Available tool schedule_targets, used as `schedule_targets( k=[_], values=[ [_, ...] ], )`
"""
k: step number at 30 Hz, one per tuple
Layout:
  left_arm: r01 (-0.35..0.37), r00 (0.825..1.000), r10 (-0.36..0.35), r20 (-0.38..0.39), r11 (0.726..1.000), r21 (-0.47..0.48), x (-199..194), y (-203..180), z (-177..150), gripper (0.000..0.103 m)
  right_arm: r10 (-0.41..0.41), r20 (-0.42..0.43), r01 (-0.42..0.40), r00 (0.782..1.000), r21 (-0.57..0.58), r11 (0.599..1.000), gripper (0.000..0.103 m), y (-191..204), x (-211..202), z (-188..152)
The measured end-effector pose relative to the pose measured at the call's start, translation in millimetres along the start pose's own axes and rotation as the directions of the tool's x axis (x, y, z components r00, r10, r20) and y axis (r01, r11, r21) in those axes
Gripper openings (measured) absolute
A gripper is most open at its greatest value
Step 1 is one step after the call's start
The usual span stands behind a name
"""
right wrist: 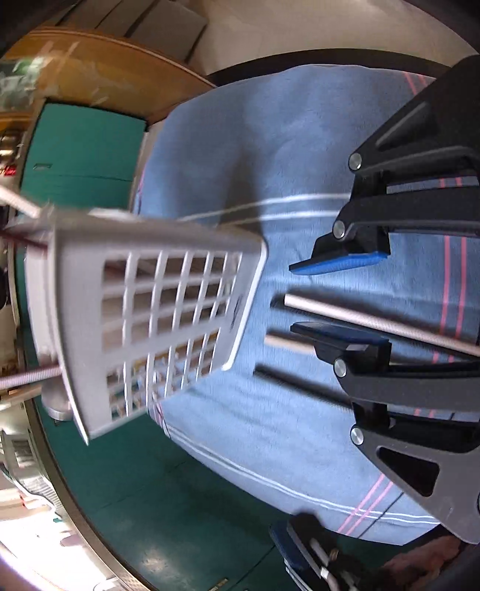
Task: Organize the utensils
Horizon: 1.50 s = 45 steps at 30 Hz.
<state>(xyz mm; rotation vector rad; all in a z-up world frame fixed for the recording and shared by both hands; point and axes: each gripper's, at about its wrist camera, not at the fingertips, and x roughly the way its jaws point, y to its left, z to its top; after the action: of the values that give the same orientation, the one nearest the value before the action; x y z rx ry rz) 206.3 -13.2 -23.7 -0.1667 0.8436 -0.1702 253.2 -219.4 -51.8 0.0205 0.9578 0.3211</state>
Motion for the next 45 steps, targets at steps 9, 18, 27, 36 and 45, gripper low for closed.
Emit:
schedule_targets(
  k=[9,18,27,36,45],
  values=[
    [-0.084,0.985,0.087,-0.151,0.996,0.03,73,-20,28,0.034,0.023,-0.084,-0.022,0.996,0.011,1.0,0.028,1,36,27],
    [-0.071,0.975,0.068,-0.211,0.998,-0.002,96,-12,30,0.025,-0.046,-0.131,0.043,0.99,-0.027,0.999,0.023,20,60,36],
    [-0.045,0.975,0.05,-0.215,0.999,0.029,102,-9,29,0.0,-0.104,-0.161,0.093,0.981,-0.072,0.993,0.007,41,76,45],
    [0.004,0.992,-0.007,-0.13,1.0,-0.03,42,16,39,0.0,-0.017,-0.027,0.017,0.999,-0.019,1.0,0.007,44,13,32],
    [-0.012,0.978,0.01,-0.21,1.0,-0.008,80,4,32,0.014,0.04,0.087,-0.039,0.995,-0.014,0.999,0.007,45,-64,18]
  ],
)
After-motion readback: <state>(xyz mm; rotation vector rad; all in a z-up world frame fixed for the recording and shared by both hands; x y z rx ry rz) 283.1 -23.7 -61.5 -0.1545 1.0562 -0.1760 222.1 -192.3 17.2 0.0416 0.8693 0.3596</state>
